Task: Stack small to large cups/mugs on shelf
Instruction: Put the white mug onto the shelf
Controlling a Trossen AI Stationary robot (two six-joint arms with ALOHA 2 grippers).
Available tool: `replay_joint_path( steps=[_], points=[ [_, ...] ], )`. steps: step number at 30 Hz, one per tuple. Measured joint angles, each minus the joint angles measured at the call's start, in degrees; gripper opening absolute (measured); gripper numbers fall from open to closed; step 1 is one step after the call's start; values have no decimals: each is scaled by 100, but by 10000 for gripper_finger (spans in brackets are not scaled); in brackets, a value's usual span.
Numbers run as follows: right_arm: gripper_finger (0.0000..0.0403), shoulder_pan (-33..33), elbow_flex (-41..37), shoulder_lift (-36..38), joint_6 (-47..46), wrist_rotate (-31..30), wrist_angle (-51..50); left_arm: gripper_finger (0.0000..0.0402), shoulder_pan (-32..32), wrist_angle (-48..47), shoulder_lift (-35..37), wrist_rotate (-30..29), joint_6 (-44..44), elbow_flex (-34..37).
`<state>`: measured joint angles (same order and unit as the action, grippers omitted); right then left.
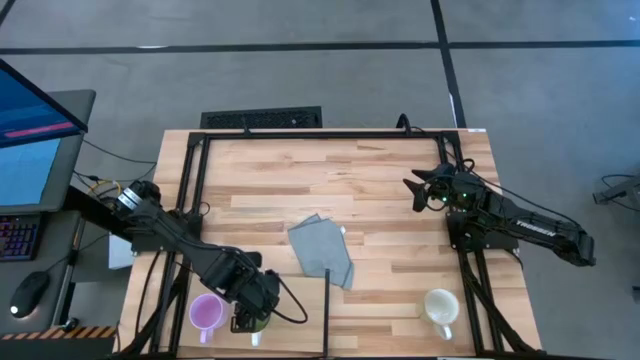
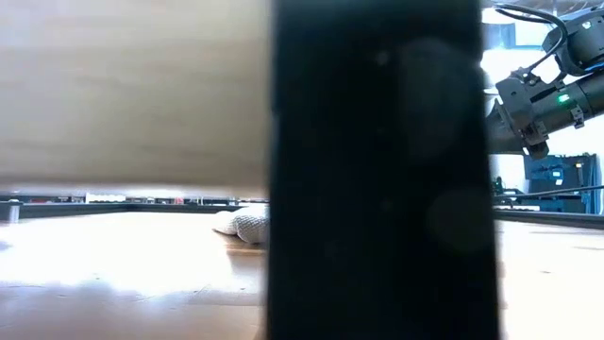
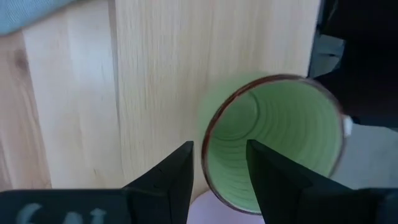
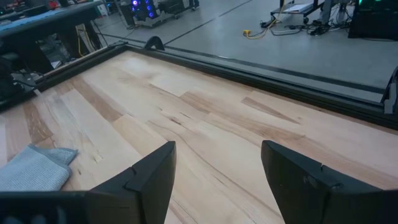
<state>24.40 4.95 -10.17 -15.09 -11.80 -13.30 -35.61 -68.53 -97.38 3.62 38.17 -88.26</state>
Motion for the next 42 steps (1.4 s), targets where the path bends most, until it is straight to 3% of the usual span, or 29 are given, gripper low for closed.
replay_joint_path(
  steps=[6, 10, 25, 33, 42],
  points=[
    [260, 0, 0, 0, 0, 1, 0, 138, 8, -549, 2, -86, 7, -421],
    [260, 0, 0, 0, 0, -1, 0, 138, 8, -1010, 2, -626, 44, -775],
    [260, 0, 0, 0, 2, -1, -1, 138, 141, -2174, 26, -4081, -861, -1732],
    [260, 0, 0, 0, 4, -1, 0, 138, 565, -2149, 599, -4123, -1427, -1732],
    [260, 0, 0, 0, 40, -1, -2, 138, 1067, -1932, 1715, -4779, -1863, -1732]
  ],
)
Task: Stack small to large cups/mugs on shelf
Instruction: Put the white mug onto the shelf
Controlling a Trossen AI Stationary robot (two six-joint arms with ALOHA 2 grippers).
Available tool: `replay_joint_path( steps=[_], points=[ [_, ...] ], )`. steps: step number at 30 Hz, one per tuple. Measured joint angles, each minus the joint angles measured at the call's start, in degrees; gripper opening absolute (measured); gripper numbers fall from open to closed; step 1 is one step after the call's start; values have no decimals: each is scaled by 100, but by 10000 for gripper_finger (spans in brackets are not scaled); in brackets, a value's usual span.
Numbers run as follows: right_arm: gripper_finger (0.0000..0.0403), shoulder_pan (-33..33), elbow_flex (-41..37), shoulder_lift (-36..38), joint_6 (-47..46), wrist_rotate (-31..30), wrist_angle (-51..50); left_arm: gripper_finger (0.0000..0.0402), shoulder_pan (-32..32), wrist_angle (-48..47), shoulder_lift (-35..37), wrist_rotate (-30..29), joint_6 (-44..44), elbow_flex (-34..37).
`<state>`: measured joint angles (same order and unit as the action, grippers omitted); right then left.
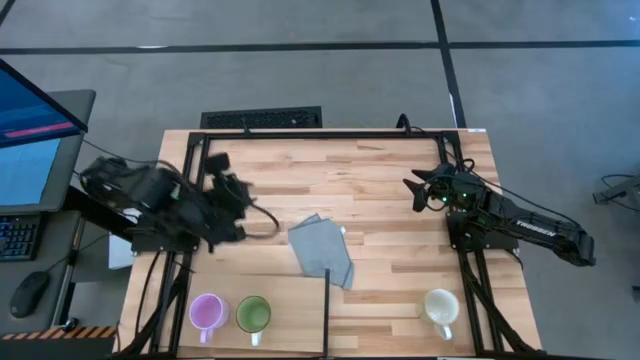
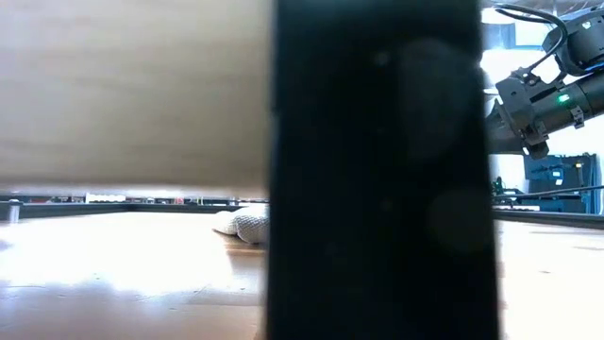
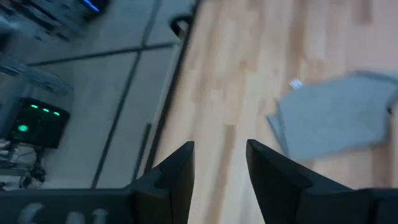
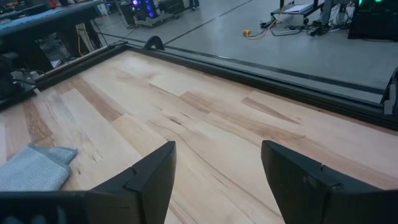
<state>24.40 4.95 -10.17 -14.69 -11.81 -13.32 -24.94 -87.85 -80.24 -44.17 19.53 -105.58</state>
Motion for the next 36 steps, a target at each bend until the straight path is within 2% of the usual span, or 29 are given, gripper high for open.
replay_joint_path(
  steps=[7, 12, 16, 19, 26, 29, 36],
  points=[
    [260, 0, 0, 0, 14, 0, 0, 138, 69, 242, 650, -848, -417, 0],
    [260, 0, 0, 0, 130, 0, 0, 138, 69, 231, 938, -1116, -535, 5],
    [260, 0, 0, 0, 166, -2, 0, 138, 69, 229, 1242, -1655, -484, 289],
    [260, 0, 0, 0, 167, -2, 0, 138, 69, 190, 1573, -1960, -252, 719],
    [260, 0, 0, 0, 365, -2, 0, 138, 69, 296, 2565, -1999, 490, 2188],
    [260, 0, 0, -1, 414, -4, 1, 138, 67, 753, 2993, -2062, 559, 2927],
    [260, 0, 0, -1, 416, -4, 0, 138, 67, 2294, 3973, -2102, 29, 4596]
  ],
)
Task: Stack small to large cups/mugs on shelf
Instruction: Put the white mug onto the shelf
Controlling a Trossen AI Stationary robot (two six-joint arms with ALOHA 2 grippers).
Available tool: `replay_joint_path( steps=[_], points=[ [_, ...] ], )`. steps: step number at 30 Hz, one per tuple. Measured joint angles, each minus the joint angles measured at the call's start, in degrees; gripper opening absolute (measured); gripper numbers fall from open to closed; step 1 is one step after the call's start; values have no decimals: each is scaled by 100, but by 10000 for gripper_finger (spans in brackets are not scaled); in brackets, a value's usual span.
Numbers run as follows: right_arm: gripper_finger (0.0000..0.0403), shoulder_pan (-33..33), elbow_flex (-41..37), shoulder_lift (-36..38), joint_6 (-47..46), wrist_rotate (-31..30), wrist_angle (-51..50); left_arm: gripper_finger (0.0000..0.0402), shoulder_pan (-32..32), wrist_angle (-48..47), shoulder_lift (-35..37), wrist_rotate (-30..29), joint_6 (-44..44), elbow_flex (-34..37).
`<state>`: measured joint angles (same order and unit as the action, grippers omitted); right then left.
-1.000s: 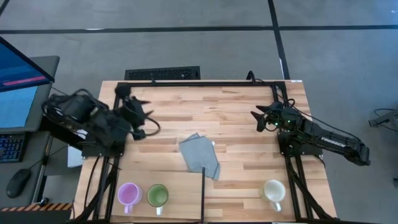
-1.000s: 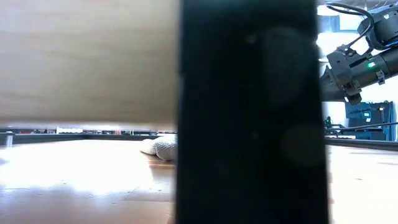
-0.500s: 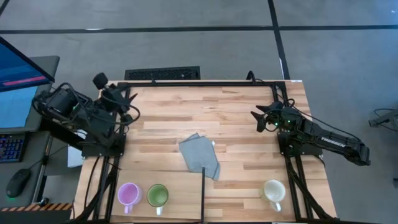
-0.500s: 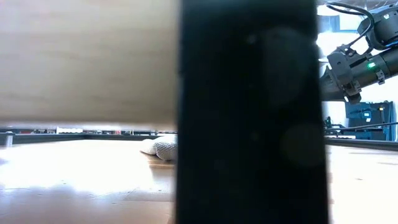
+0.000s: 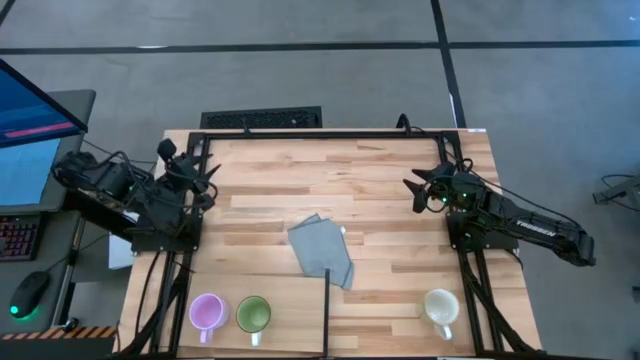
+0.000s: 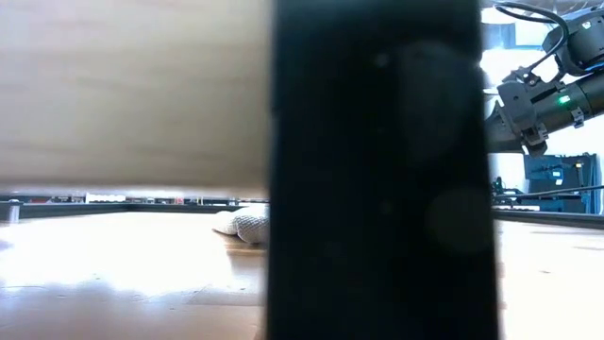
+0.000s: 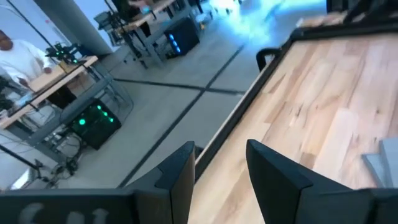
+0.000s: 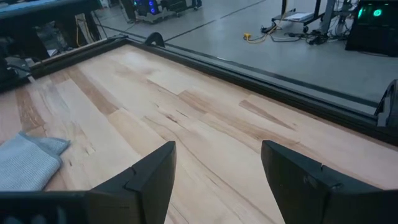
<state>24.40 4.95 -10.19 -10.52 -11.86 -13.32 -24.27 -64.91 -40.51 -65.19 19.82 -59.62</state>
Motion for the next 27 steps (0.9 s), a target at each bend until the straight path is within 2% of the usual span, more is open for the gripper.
replay_joint_path(
  steps=[8, 16, 24, 27],
  points=[
    [260, 0, 0, 1, -13, 0, 2, 138, 2, 1890, 912, 92, -972, 1575],
    [260, 0, 0, 1, -146, 0, 2, 138, 2, 2472, 1618, 374, -1091, 2278],
    [260, 0, -2, 1, -151, 0, 2, 138, 8, 3729, 2037, 491, -1942, 3040],
    [260, 0, -2, 1, -151, 0, 2, 138, 62, 3904, 2174, 617, -2026, 3271]
  ],
)
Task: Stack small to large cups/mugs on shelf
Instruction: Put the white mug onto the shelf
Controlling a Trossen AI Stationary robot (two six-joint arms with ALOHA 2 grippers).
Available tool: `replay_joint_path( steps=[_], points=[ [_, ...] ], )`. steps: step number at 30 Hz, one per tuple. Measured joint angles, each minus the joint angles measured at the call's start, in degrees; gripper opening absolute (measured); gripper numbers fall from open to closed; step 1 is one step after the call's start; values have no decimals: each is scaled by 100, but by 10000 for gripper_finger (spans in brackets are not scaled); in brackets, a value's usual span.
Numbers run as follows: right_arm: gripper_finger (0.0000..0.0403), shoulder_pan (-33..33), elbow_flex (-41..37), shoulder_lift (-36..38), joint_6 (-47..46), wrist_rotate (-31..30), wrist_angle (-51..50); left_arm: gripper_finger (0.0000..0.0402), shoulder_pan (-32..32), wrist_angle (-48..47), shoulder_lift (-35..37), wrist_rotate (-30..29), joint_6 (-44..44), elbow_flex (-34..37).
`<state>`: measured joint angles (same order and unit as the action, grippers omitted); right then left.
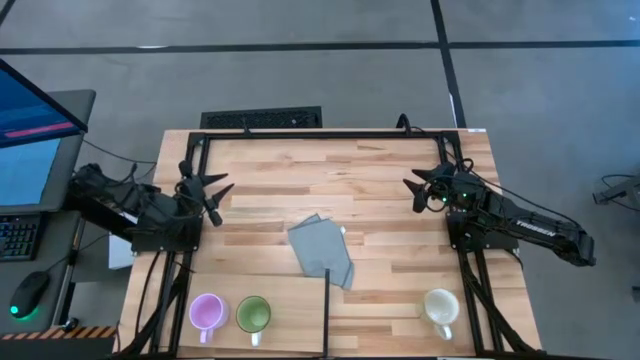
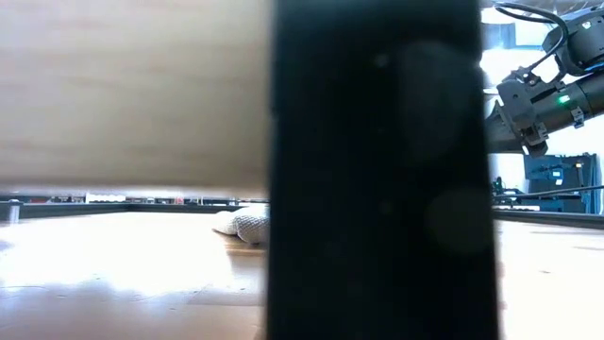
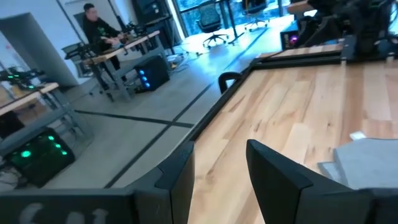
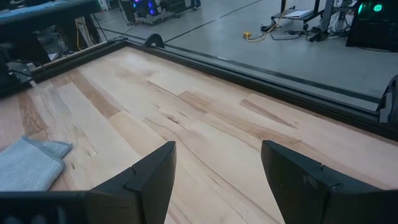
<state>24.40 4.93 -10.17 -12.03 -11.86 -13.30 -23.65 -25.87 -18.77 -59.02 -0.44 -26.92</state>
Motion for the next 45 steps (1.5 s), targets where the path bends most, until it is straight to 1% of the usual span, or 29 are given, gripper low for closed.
replay_joint_path(
  steps=[5, 11, 19, 22, 24, 26, 28, 32, 36, 38, 41, 45],
  points=[
    [260, 0, 0, 0, -2, 0, 0, 138, 280, 5, 237, 533, 41, 187],
    [260, 1, 0, 0, -7, -1, 0, 138, 733, 31, 318, 1227, -60, 190],
    [260, 0, 0, 0, -7, -2, 2, 138, 1375, 101, 316, 1860, -236, 190],
    [260, 0, 0, 0, -44, -1, 3, 138, 1535, 202, 318, 1876, -390, 190],
    [260, 0, 5, 0, -242, 7, 6, 138, 1598, 330, 318, 1766, -496, 190],
    [260, 0, 58, 0, -405, 160, -39, 138, 1642, 447, 318, 1724, -602, 188],
    [260, 0, 213, 0, -422, 416, 11, 138, 1666, 496, 315, 1729, -720, 188],
    [260, -2, 597, 0, -22, 877, 11, 138, 1667, 483, 315, 1739, -753, 188],
    [260, -2, 1101, 0, 289, 1129, -56, 138, 1667, 444, 313, 1742, -753, 186],
    [260, -2, 1420, -1, 379, 1193, -395, 138, 1667, 371, 313, 1742, -753, 186],
    [260, -2, 1990, -96, 440, 1200, -1167, 138, 1667, 278, 305, 1737, -755, 186],
    [260, -2, 2827, -460, 451, 1200, -2088, 138, 1667, 282, 300, 1733, -842, 186]
  ],
)
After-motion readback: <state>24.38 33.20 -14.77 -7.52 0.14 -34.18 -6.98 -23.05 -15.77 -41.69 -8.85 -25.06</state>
